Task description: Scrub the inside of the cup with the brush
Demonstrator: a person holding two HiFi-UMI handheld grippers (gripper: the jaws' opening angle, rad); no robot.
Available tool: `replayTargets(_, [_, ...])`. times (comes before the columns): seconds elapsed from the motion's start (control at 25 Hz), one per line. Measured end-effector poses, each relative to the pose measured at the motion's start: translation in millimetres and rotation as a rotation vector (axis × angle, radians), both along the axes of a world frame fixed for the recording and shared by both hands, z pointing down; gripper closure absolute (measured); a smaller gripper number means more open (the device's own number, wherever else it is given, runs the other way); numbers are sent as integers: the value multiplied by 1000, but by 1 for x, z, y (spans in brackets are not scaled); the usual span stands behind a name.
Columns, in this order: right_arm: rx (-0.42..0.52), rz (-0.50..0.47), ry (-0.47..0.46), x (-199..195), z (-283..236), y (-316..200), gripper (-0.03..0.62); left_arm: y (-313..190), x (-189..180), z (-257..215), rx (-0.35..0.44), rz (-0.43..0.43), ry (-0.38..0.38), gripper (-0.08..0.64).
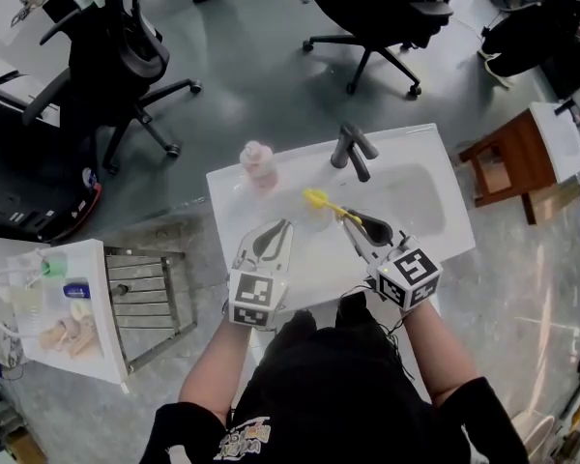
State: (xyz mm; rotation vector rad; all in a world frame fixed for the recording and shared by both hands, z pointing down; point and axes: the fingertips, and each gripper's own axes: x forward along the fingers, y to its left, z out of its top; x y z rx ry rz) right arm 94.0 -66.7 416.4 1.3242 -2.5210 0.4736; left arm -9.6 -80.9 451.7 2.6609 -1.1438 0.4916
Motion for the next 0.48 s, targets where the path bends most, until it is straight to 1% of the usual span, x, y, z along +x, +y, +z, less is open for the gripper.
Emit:
replayTargets(0.16, [87, 16, -4, 1, -37, 9, 554, 5, 5, -44, 81, 56, 26, 540])
replayTargets(0.28, [147, 42, -22, 5, -62, 19, 554, 9, 8, -72, 130, 79, 60, 541])
replayTargets(0.36, [181, 53, -26, 9, -79, 26, 554, 14, 10, -87, 141, 84, 85, 543])
replayTargets(0.48, [218, 61, -33, 16, -97, 36, 554, 23, 12, -102, 154, 90, 82, 546])
